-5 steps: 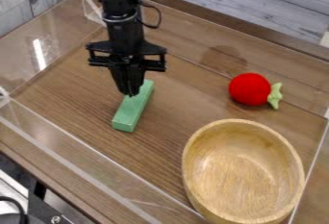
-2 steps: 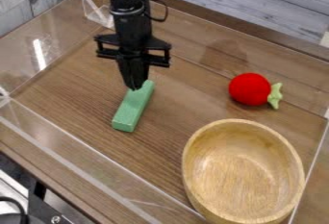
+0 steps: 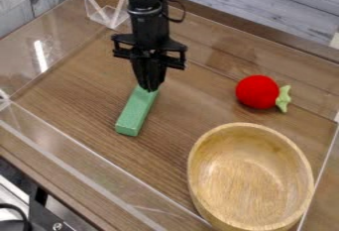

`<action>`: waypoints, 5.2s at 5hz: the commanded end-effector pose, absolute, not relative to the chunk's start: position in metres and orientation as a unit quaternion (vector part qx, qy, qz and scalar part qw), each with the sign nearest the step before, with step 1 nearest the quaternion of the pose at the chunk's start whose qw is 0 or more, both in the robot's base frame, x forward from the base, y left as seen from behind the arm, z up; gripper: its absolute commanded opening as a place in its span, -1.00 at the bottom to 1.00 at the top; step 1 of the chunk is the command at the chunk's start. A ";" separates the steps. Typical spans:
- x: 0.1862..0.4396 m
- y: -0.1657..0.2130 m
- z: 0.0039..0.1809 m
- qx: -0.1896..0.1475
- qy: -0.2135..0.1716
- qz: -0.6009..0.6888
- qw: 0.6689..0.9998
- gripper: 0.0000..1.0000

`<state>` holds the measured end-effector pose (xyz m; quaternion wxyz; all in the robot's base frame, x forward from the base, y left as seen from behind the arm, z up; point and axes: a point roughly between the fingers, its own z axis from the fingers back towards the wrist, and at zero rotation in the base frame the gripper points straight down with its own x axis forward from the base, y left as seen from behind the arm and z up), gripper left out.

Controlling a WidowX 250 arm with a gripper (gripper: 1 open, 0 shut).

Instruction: Put the green block in the brown bowl

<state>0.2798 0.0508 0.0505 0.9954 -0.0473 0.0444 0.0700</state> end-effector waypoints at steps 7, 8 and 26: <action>0.271 0.066 0.080 -0.043 0.045 0.061 0.996 1.00; 0.270 0.062 0.067 -0.042 0.050 0.099 0.993 -1.00; 0.267 0.066 0.088 -0.077 0.058 -0.024 0.995 -1.00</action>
